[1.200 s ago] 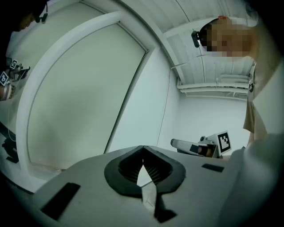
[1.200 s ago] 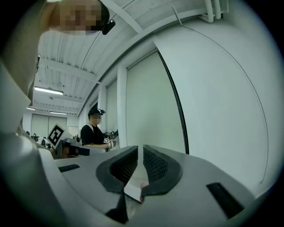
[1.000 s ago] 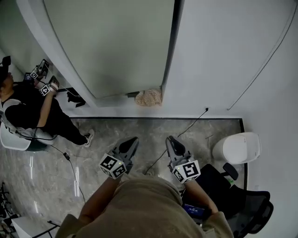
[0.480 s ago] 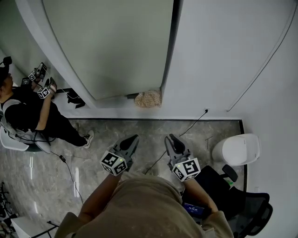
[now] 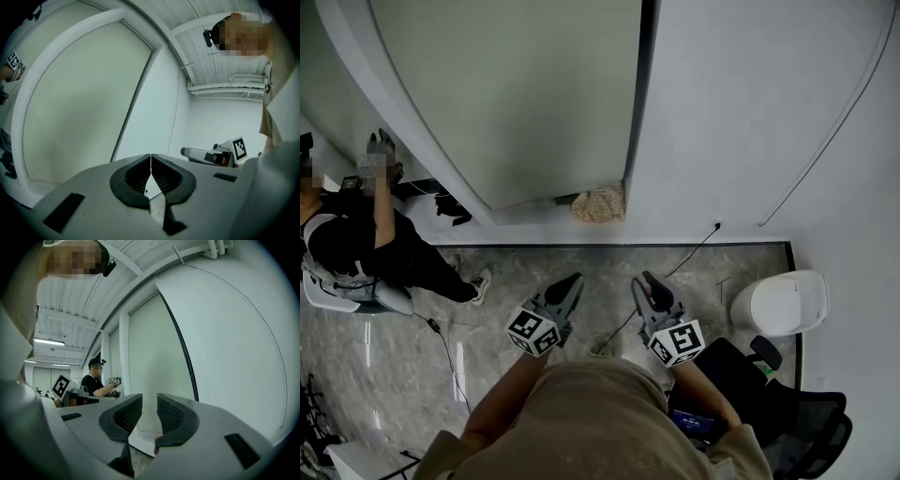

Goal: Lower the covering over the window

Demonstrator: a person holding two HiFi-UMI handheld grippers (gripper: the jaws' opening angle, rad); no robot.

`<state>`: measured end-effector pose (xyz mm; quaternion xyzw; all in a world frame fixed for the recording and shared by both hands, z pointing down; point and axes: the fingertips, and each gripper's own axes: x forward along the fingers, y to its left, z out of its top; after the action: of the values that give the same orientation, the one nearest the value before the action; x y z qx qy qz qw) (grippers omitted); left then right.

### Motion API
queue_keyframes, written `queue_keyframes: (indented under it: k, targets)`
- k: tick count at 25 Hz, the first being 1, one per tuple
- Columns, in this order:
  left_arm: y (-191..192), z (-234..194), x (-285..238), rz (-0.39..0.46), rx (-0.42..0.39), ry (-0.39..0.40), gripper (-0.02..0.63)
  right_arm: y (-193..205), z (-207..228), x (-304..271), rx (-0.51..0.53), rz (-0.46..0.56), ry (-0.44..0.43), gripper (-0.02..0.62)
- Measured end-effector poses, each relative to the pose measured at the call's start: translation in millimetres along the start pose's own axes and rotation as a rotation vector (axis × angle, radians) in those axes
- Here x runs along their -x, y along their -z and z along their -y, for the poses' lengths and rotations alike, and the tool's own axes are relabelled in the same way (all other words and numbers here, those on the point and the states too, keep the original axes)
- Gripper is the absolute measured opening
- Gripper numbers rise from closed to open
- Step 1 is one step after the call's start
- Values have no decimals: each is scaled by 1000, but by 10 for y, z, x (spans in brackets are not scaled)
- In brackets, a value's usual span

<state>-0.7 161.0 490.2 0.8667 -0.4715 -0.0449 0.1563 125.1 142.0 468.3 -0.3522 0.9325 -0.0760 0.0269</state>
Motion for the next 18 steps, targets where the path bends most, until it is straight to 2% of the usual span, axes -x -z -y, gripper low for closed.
queue_keyframes:
  k: [6, 11, 18]
  targets:
    - [-31, -167, -121, -19, 16, 27, 18, -15, 89, -218, -11, 13, 21, 83]
    - [-152, -485, -324, -34, 29, 63, 18, -42, 191, -553, -11, 15, 41, 83]
    - [-364, -970, -674, -65, 29, 126, 18, -136, 398, -1024, -4, 5, 112, 83]
